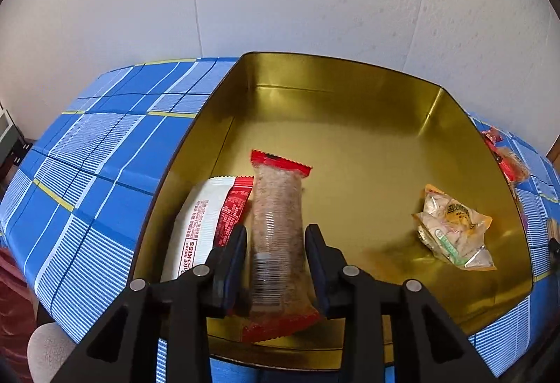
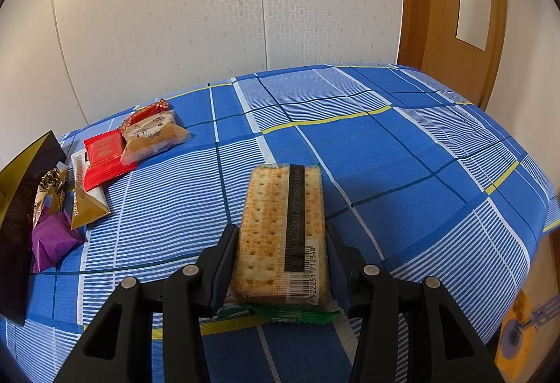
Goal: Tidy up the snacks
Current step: 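Carry the granola bar into the tray beside the wafer bar and release it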
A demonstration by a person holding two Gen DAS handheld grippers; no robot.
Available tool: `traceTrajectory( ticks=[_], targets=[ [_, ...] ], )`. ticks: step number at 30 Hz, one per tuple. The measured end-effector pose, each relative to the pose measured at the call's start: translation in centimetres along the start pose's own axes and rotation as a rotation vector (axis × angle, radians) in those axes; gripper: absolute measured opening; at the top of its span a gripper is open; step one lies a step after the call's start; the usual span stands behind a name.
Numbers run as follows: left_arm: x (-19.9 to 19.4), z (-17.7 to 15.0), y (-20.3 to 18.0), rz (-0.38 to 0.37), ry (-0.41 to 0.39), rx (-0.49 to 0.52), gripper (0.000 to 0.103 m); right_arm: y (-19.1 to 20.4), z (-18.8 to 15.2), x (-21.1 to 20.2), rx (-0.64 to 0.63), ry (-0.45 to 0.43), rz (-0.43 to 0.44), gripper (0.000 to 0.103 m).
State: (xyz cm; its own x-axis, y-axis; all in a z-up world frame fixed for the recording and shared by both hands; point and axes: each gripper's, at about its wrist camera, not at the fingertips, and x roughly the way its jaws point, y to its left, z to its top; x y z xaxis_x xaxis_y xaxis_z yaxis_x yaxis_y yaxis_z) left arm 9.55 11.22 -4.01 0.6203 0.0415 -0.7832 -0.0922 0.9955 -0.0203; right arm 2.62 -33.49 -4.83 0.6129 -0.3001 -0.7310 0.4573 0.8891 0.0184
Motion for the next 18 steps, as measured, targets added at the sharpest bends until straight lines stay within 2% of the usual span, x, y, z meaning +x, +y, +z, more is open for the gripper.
traceTrajectory(
  ticks=[7, 10, 15, 18],
  targets=[
    [-1.9, -1.1, 0.6, -0.05, -0.116, -0.021, 0.036, -0.2, 0.0, -0.2, 0.026, -0.011, 0.051, 0.047],
    [-2.6, -1.4, 1.3, -0.081, -0.162, -0.057, 0.04, -0.4, 0.0, -0.3, 0.061, -0.017, 0.106, 0.047],
    [-3.1, -1.9, 1.6, -0.101, -0.196, -0.063, 0.041, 0.2, -0.1, -0.5, 0.059, -0.029, 0.139, 0.047],
    [-3.4, -2.1, 1.1, -0.086, -0.197, -0.034, 0.041, 0.7, -0.1, -1.1, 0.048, -0.046, 0.179, 0.047]
  ],
)
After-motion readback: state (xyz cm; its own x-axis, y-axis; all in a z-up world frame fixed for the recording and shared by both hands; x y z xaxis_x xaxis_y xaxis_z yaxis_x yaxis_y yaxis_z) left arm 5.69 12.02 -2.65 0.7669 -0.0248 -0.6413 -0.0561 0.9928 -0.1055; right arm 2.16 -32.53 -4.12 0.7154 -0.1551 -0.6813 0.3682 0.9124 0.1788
